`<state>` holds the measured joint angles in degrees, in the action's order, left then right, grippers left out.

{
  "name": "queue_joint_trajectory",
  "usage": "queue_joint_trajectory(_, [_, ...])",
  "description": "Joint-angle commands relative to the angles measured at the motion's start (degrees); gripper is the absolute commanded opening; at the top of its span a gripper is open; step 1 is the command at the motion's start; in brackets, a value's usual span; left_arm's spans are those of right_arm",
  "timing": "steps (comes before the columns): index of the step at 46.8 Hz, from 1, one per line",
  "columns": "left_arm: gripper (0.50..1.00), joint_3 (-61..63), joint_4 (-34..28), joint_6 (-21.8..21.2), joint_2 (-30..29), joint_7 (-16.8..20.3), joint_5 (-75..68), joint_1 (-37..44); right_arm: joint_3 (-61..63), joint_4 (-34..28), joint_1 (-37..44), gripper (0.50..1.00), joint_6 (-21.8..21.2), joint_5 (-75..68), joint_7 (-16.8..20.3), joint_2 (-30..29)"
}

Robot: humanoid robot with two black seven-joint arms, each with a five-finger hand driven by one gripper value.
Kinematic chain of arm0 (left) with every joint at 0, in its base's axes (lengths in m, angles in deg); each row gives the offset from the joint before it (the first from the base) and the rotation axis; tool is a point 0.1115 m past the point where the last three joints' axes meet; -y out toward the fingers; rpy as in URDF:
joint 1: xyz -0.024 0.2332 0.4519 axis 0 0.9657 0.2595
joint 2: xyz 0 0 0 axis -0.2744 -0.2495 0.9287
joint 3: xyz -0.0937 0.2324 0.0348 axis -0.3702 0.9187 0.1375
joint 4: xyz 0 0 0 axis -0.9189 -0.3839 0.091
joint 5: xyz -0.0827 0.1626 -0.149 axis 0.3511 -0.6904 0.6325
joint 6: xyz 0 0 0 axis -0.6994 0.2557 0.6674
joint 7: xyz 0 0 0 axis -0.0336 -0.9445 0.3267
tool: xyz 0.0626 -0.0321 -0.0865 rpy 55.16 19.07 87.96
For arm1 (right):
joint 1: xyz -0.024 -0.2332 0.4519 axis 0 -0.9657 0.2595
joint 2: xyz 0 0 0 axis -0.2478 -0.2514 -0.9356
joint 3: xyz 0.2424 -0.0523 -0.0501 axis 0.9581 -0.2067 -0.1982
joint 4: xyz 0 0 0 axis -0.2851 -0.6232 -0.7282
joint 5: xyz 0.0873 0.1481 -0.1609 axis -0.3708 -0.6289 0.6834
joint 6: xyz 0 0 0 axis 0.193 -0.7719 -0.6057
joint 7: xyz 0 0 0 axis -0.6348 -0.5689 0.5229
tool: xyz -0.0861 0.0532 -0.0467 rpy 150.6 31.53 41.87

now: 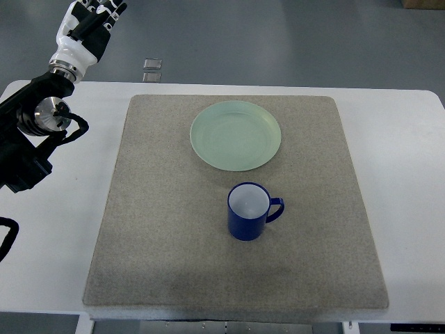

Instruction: Place cup left of plate with left hand

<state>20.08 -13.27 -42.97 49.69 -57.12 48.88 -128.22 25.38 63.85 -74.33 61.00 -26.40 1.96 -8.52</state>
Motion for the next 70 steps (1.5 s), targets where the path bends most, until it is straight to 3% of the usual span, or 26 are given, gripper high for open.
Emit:
queue_joint_trajectory(1, [0.999, 0.00, 0.00, -0.06, -0.09, 0.03, -0.09, 0.00, 0.00, 0.00, 0.00, 0.932, 0.00, 0.05, 0.00, 0.00])
queue_joint_trajectory(59, [0.996, -0.79, 0.18, -0.76, -0.35, 0.47, -0.18, 0.18, 0.00, 0.00, 0.00, 0.932, 0.00, -0.04, 0.00, 0.00])
queue_joint_trajectory(70, [0.996, 0.96, 4.39, -1.03, -1.49, 0.39, -0.70, 0.35, 0.00, 0.00, 0.00, 0.932, 0.00, -0.04, 0.00, 0.00])
